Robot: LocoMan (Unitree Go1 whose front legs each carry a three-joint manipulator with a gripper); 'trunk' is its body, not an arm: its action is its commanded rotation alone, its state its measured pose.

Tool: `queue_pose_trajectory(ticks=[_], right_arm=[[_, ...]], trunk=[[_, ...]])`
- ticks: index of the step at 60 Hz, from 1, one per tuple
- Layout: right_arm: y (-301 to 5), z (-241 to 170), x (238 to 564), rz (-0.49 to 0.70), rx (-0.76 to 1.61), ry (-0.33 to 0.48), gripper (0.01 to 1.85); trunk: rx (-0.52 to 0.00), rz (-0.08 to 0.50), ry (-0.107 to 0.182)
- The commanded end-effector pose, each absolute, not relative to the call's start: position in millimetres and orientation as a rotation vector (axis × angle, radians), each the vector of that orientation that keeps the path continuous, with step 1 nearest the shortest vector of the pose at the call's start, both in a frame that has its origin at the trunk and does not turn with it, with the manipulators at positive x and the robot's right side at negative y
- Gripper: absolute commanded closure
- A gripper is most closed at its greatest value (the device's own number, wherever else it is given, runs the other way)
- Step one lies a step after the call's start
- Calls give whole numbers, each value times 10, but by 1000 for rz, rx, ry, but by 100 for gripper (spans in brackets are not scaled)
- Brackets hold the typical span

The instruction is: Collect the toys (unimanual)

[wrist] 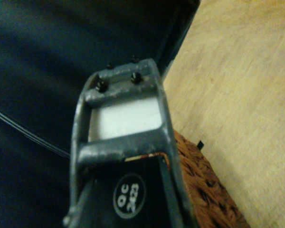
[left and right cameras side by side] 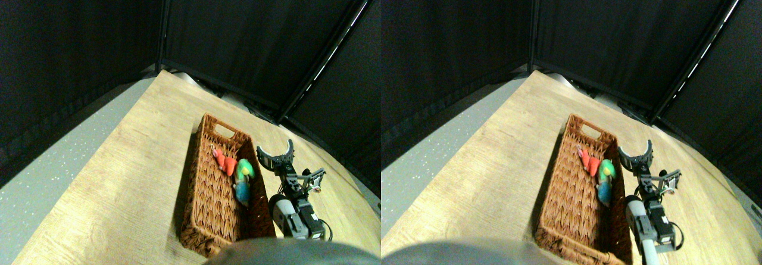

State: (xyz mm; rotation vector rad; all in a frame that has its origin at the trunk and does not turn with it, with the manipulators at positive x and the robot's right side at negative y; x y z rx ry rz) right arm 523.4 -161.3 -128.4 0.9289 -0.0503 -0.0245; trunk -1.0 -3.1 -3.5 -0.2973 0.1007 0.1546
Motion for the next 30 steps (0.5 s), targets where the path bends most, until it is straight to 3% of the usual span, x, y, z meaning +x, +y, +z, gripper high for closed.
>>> queue_pose_trajectory(ticks=[1, 5, 14, 21, 30], right_arm=[[-2295, -1197, 5207, -18, 967, -183, 119], [-2352, -1226, 5160, -38, 980, -194, 128], [-2432, -1360, 5061, -96, 902, -234, 127], [-2496, -1446, 4974, -134, 1027, -204, 124], [-2508, -1486, 4796, -176, 1007, -199, 130]], trunk=[[-269, 105, 109], [-264, 96, 111], [-254, 83, 112], [-253, 83, 113], [-248, 75, 118]])
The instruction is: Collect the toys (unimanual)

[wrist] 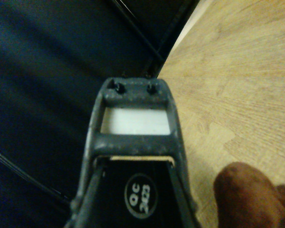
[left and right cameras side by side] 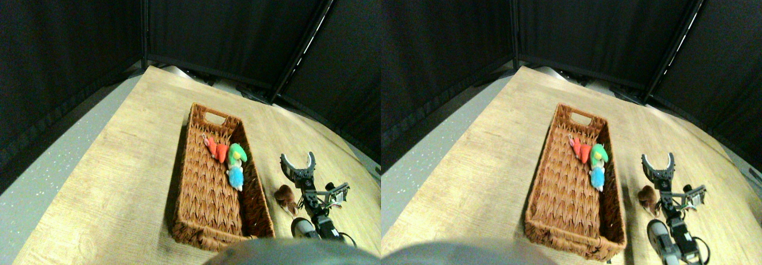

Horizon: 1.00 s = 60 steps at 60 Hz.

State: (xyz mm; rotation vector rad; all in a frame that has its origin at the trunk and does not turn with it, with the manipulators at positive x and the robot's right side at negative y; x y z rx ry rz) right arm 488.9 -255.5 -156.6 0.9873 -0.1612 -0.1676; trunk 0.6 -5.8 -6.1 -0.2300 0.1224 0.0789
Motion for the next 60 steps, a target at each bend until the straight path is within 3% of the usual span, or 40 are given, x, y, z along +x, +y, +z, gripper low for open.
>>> queue_pose_trajectory(ticks=[1, 8, 34, 60], right_arm=[[-2500, -1491, 4774, -181, 1020, -200, 132], [-2489, -1546, 4683, -208, 1063, -195, 132], [-2546, -1756, 4596, -170, 1177, 22, 118], [-2772, -2192, 4555, -285, 1302, 126, 108]], trunk=[[-249, 74, 117], [-250, 75, 117], [-276, 87, 116], [-277, 96, 114]])
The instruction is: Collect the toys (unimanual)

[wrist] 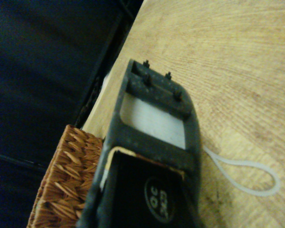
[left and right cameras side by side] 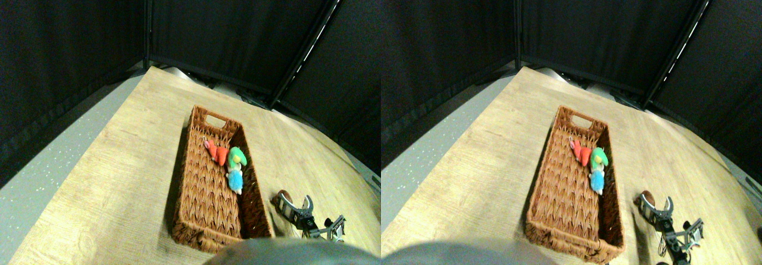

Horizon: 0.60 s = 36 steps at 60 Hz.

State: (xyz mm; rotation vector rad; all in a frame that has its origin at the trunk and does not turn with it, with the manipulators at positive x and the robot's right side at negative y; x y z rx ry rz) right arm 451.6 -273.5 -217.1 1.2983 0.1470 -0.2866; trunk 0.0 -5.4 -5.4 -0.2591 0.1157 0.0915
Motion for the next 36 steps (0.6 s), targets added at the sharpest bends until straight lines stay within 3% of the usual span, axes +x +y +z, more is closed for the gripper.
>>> queue_pose_trajectory(ticks=[1, 32, 36], right_arm=[[-2777, -2206, 4556, -296, 1301, 120, 108], [-2893, -2528, 4689, -358, 1335, 127, 115], [-2888, -2542, 4698, -345, 1348, 124, 125]], trunk=[[-276, 96, 114], [-266, 99, 121], [-267, 100, 118]])
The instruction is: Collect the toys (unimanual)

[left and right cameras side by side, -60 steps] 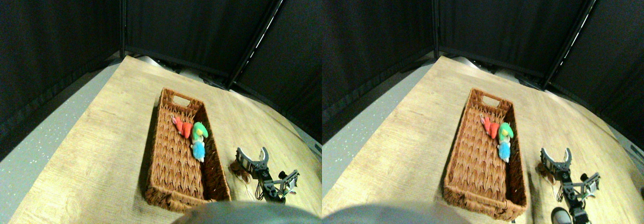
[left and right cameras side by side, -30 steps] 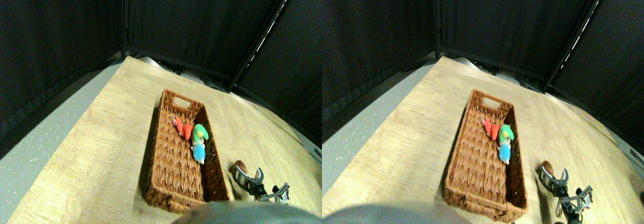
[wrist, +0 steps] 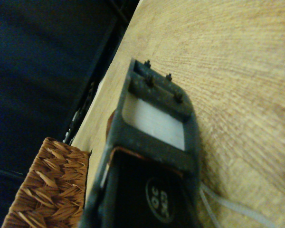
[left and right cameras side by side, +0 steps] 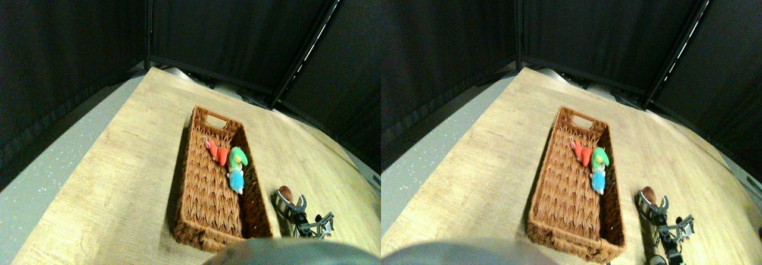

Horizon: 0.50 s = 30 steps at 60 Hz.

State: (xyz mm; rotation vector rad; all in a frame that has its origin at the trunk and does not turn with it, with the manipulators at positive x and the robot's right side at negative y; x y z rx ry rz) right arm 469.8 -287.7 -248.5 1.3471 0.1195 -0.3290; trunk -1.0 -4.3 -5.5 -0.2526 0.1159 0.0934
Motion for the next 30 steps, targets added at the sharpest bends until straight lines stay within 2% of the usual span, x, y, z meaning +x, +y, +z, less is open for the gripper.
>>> queue_pose_trajectory(ticks=[1, 3, 7, 9, 15, 26, 30], right_arm=[[-2886, -2546, 4701, -329, 1355, 124, 131], [-2882, -2549, 4705, -322, 1367, 118, 136], [-2854, -2541, 4714, -313, 1360, 87, 173], [-2843, -2533, 4713, -326, 1353, 71, 180], [-2797, -2475, 4722, -372, 1288, 28, 180], [-2771, -2353, 4735, -354, 1296, -6, 180], [-2732, -2243, 4750, -306, 1244, -22, 180]], trunk=[[-267, 100, 118], [-268, 100, 117], [-266, 98, 117], [-267, 97, 118], [-267, 98, 116], [-263, 93, 114], [-263, 92, 113]])
